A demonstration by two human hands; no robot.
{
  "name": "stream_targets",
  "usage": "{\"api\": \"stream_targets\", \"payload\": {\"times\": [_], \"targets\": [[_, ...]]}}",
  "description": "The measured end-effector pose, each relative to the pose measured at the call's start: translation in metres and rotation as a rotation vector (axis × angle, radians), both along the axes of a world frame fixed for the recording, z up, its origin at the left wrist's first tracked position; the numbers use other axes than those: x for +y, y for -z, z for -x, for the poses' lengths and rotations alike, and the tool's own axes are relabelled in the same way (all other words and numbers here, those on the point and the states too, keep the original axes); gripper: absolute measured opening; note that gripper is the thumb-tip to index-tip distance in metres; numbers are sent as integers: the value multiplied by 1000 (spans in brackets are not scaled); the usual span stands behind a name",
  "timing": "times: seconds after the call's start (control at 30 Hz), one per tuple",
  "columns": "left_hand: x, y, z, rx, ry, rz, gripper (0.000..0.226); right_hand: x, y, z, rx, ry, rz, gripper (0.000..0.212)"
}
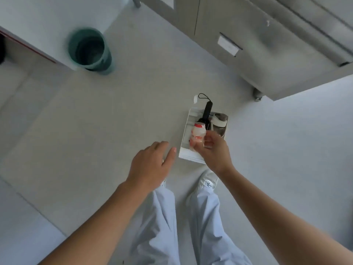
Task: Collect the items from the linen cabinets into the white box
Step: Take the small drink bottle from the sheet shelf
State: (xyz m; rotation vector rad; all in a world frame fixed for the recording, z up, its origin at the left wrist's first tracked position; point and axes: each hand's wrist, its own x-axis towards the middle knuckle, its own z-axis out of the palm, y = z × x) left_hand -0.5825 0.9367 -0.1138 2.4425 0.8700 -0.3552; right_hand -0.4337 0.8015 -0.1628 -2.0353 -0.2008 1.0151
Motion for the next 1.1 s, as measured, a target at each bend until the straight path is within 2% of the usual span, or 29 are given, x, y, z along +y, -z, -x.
{"api": "stream_targets", "payload": {"times": [0.17,0.27,0.33,0.47,0.67,0.83,1.1], "targets": [[1,138,-3,82,14,136,45,-15,136,-2,14,42,132,18],[8,210,-7,118,64,115,46,-27,214,-1,28,62,191,31],[14,248,-9,126,95,99,52,-31,260,6,58,75,229,35],[20,304,-5,188,153,112,56,-25,332,25,89,73,284,24],[24,345,-3,240,199,138,56,-6,375,51,189,-13,380,23],[24,349,-1,238,189,168,50,-4,379,51,184,-48,413,26],[26,346,2,270,202,165,52,-12,381,39,245,-242,454,22]]}}
